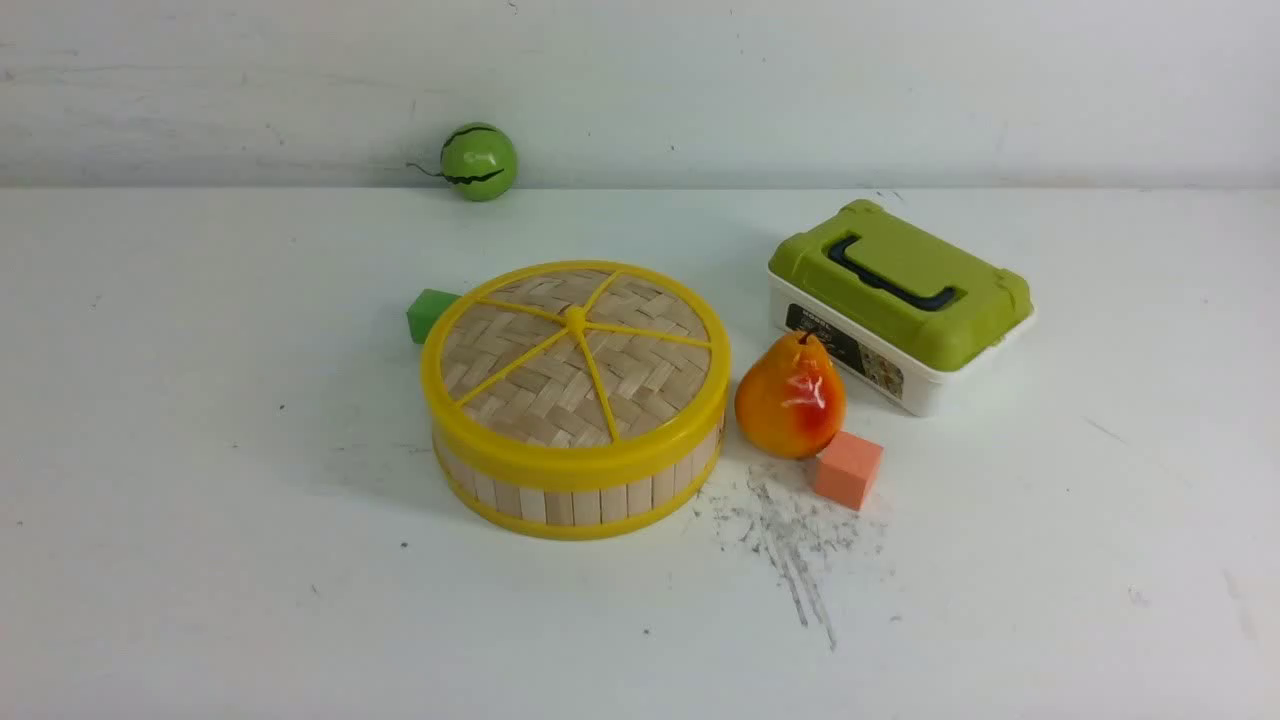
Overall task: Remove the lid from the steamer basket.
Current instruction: Use the left arm to lift the lid of the steamer
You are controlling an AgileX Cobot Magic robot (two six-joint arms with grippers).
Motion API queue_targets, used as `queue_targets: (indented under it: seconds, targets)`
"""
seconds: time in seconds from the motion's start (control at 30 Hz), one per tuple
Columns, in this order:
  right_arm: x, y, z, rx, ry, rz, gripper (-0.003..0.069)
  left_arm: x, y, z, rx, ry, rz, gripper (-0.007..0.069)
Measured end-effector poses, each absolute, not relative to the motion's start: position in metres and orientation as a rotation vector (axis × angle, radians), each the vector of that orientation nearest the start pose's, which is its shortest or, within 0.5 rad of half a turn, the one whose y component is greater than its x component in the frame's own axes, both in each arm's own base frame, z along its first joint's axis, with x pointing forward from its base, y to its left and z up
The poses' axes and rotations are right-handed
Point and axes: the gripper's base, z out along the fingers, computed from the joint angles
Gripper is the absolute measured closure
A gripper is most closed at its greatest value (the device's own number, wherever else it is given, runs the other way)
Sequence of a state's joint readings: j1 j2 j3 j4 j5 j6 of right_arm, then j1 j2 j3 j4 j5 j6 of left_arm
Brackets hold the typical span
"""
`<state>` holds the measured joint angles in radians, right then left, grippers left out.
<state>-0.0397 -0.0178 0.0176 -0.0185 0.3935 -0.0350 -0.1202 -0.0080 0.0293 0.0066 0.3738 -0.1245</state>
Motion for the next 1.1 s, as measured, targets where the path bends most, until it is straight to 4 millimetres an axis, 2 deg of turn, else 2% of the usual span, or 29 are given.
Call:
queue_targets:
  seconds: [1.1]
  targets:
    - [0.0515,-0.0027,0.1729,-0.007,1.877,-0.070,0.0419,0.0529,-0.0057,0.1717,0.010,1.864,-0.148,0.0522]
